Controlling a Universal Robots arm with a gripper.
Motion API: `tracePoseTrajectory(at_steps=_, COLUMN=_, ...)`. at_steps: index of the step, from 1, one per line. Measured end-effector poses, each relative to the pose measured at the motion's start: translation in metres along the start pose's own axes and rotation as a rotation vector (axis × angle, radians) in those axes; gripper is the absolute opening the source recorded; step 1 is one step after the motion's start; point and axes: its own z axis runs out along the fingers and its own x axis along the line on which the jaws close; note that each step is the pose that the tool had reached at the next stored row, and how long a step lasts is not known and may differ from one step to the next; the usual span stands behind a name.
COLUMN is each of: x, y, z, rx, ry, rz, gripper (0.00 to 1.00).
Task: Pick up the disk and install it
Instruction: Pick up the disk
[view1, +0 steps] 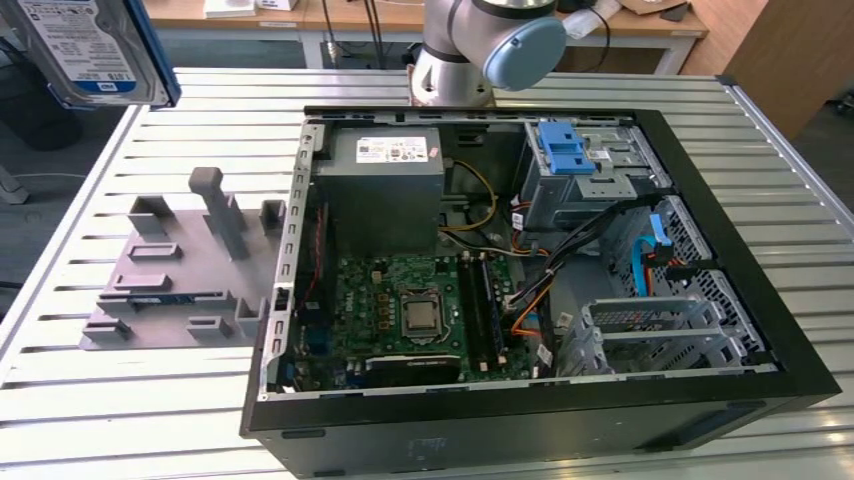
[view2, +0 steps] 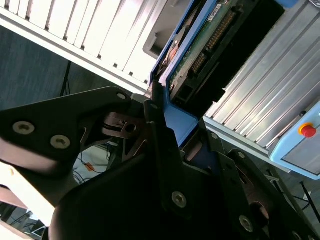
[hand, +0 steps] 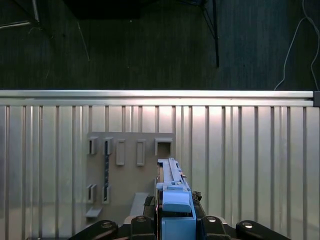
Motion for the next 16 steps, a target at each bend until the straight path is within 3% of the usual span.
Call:
tracePoseTrajectory(at_steps=10, x=0.0085, y=-0.0051, z=-0.0001, rx=-0.0002, ry=0.0, rz=0.0, gripper=0.36)
tracePoseTrajectory(at_steps=16, x=0.0107, y=-0.0114, z=-0.0001, rx=-0.0019, ry=0.0, rz=0.0, gripper=0.36)
